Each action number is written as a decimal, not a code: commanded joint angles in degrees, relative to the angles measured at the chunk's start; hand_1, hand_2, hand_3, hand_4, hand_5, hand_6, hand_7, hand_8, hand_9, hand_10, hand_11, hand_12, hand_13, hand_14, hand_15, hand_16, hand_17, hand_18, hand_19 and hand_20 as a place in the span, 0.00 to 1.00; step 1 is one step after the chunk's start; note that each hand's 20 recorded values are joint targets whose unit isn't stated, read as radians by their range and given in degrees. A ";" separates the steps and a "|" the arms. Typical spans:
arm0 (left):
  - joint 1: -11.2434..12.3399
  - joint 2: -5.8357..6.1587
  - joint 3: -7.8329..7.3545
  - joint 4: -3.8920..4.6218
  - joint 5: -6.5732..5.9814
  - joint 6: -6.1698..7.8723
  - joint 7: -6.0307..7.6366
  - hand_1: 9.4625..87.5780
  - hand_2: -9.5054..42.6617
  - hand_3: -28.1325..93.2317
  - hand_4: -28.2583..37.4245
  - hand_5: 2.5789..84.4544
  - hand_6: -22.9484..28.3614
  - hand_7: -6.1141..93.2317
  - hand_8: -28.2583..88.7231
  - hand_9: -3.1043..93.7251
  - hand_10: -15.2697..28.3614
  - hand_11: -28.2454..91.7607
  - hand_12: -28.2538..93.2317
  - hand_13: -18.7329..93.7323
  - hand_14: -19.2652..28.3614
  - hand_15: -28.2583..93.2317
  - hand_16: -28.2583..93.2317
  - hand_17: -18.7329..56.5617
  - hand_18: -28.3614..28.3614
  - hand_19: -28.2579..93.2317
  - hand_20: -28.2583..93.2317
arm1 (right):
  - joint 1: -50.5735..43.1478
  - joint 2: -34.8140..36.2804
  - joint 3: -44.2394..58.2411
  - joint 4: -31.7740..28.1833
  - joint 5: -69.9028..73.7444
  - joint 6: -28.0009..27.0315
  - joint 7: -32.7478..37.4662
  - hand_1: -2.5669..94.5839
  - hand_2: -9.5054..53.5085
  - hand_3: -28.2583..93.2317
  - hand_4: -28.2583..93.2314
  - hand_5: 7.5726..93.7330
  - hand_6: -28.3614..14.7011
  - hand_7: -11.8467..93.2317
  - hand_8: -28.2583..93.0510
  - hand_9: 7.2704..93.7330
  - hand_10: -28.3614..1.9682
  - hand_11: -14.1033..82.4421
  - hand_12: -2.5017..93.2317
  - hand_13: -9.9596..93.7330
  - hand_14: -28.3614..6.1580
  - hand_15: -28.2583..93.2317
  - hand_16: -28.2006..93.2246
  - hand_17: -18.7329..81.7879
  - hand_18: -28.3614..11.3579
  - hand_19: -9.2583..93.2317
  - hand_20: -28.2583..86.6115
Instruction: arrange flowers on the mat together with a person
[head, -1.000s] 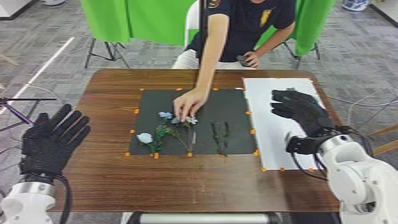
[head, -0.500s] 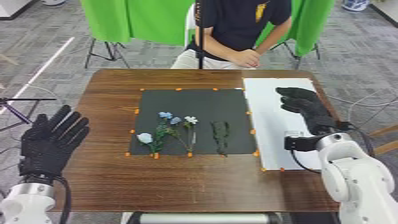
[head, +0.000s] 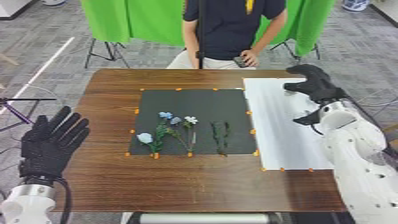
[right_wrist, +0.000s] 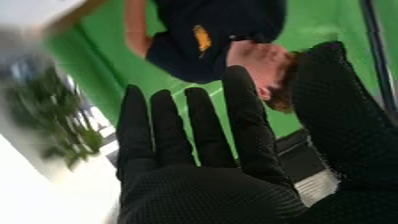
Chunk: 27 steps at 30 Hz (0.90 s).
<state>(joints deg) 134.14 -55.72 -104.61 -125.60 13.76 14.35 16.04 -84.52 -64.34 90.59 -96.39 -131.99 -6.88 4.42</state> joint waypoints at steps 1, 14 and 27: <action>1.24 -0.57 -0.08 -0.23 -0.67 0.13 0.62 0.23 0.46 0.80 0.00 0.51 0.59 0.17 0.17 0.45 0.69 0.37 0.31 0.45 0.74 0.47 0.20 0.22 0.76 0.47 0.33 | 9.54 1.95 -5.66 10.71 -7.14 -4.72 -0.42 0.41 0.07 0.90 0.00 0.37 0.60 0.32 0.11 0.28 0.51 0.25 0.14 0.31 0.42 0.40 0.29 0.27 0.34 0.52 0.28; 1.42 -1.08 -0.21 -0.19 -0.91 -0.21 -0.05 0.23 0.46 0.80 0.00 0.51 0.59 0.17 0.17 0.45 0.69 0.37 0.31 0.45 0.74 0.47 0.20 0.22 0.76 0.47 0.33 | 7.36 4.47 -5.17 12.63 -10.18 -8.51 12.47 0.38 0.03 0.91 0.00 0.34 0.58 0.32 0.11 0.25 0.50 0.26 0.13 0.30 0.39 0.42 0.27 0.27 0.33 0.55 0.28; 0.95 -1.00 -0.48 0.05 -0.69 -1.01 -1.03 0.23 0.45 0.80 0.00 0.51 0.59 0.17 0.17 0.45 0.69 0.37 0.31 0.45 0.75 0.47 0.20 0.22 0.76 0.47 0.33 | 7.24 4.09 -4.60 16.35 -11.84 -11.23 11.71 0.49 0.00 0.90 0.00 0.37 0.61 0.34 0.10 0.32 0.52 0.32 0.14 0.41 0.46 0.56 0.31 0.34 0.24 0.72 0.35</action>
<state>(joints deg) 134.77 -56.29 -105.10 -125.70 13.14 14.14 16.17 -76.52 -60.69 86.70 -80.41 -141.33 -20.97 16.45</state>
